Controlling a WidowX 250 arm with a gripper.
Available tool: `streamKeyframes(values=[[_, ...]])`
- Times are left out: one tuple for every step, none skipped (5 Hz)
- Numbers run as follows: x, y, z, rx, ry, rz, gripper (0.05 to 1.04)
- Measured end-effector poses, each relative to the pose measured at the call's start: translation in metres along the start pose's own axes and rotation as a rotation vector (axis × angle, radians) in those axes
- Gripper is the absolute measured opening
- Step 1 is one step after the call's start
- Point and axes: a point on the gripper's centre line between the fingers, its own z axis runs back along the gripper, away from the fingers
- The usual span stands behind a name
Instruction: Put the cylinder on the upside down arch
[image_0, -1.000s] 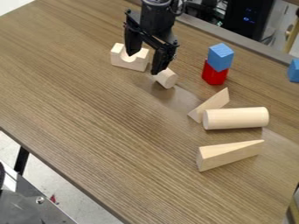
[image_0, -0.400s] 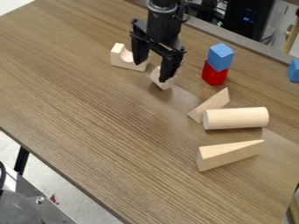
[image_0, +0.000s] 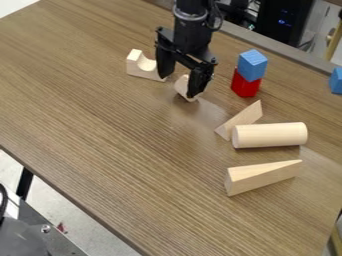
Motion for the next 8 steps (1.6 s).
streamKeyframes(values=[[0.003, 0.002, -0.006, 0.011, -0.009, 0.006, 1.000], [0.002, 0.002, -0.012, 0.012, 0.001, 0.008, 1.000], [0.004, 0.002, -0.015, 0.012, -0.009, 0.028, 1.000], [0.010, 0.000, -0.015, -0.013, -0.016, 0.074, 0.955], [0.018, -0.001, -0.018, -0.024, -0.032, 0.133, 0.673], [0.023, -0.001, -0.017, -0.038, -0.062, 0.181, 0.580], [0.021, 0.001, -0.017, -0.052, -0.072, 0.201, 0.580], [-0.004, 0.010, -0.003, -0.049, -0.045, 0.133, 0.580]])
